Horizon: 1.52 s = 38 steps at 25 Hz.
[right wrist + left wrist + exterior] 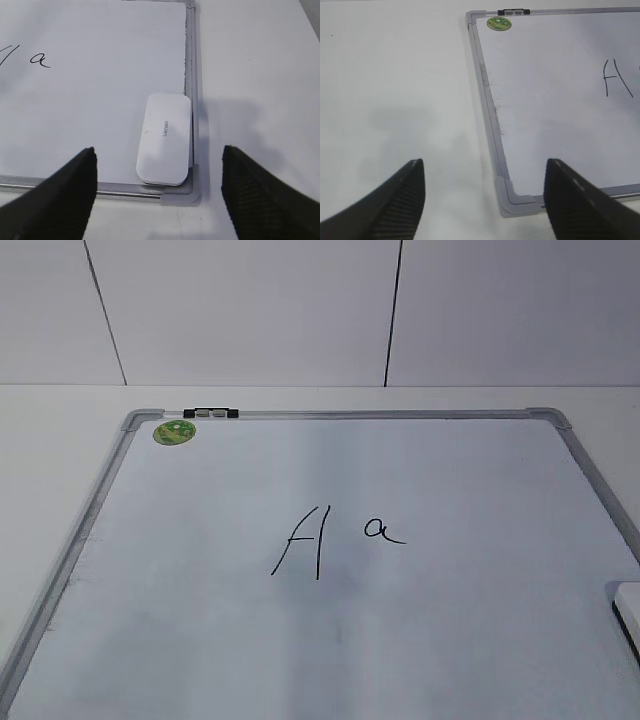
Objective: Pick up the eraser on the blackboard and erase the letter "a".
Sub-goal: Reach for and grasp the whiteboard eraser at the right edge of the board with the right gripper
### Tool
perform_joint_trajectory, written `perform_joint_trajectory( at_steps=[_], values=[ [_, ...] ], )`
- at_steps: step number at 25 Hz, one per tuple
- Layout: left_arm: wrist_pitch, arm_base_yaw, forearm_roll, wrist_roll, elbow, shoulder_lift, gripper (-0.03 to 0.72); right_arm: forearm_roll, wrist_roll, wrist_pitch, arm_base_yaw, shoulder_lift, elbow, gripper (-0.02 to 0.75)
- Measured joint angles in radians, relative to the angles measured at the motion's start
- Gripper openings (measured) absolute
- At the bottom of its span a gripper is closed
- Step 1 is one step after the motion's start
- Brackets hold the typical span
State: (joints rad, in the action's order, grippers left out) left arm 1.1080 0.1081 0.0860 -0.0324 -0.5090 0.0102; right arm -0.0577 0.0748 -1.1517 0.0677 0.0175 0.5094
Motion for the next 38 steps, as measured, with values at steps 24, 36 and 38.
perform_joint_trajectory(
  at_steps=[24,36,38],
  values=[
    [0.000,0.000,0.000,0.000,0.000,0.000,0.552,0.000,0.000,0.000,0.000,0.000,0.000,0.592],
    [0.000,0.000,0.000,0.000,0.000,0.000,0.550,-0.004,0.000,0.004,0.000,0.000,0.000,0.592],
    [0.000,0.000,0.000,0.000,0.000,0.000,0.549,-0.006,0.000,0.004,0.000,0.000,0.000,0.592]
  ],
)
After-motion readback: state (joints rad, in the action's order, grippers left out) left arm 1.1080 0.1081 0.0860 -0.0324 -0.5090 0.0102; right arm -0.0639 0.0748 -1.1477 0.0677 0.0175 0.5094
